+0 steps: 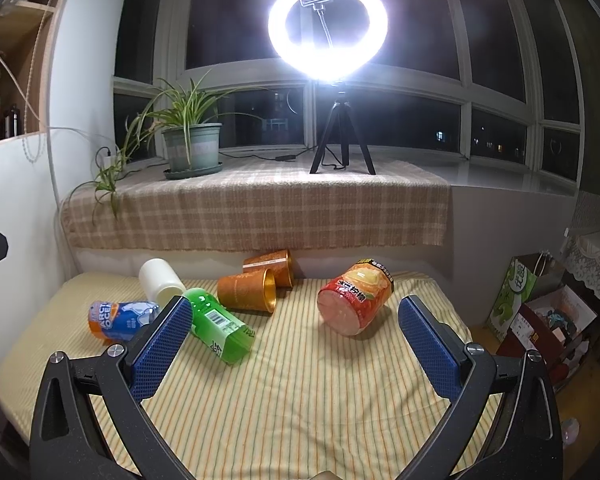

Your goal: Flip cup upright

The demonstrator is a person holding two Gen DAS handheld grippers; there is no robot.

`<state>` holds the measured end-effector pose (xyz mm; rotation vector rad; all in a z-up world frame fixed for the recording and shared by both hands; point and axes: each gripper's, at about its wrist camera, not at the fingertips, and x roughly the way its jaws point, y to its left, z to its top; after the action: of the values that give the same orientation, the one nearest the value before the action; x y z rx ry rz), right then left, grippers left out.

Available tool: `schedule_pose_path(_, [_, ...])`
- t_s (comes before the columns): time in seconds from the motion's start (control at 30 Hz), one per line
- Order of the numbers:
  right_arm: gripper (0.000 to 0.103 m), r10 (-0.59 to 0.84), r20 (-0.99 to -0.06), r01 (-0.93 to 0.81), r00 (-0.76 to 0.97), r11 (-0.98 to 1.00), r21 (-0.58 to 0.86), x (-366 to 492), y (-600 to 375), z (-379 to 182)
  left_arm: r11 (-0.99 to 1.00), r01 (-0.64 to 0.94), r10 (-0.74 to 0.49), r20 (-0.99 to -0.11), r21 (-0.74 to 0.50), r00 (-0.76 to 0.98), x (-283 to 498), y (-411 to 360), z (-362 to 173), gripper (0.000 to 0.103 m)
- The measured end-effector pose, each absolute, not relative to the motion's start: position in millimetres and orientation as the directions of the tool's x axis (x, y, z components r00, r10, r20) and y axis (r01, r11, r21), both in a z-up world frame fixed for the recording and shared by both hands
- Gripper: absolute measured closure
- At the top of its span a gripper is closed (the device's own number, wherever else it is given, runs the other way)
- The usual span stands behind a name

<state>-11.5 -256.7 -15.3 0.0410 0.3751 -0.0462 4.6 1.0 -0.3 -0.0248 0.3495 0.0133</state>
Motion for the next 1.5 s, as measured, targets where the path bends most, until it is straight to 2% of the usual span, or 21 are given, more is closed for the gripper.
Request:
schedule_pose_path(1.23, [0.001,-0.025,-0.377,0.037,0.926,0.999,0.025,-11,-251,-17,1.0,-0.02,0.013,-0.346,-0.017,0.938,6,3,-2,0.0])
schedule_pose_path(1.5, [0.001,0.021,-0.423,0.006,0.906,0.998,0.062,3,-255,-23,1.0,0.01,-0.003,-0.371,0.019,0.929,18,2,-11,0.0])
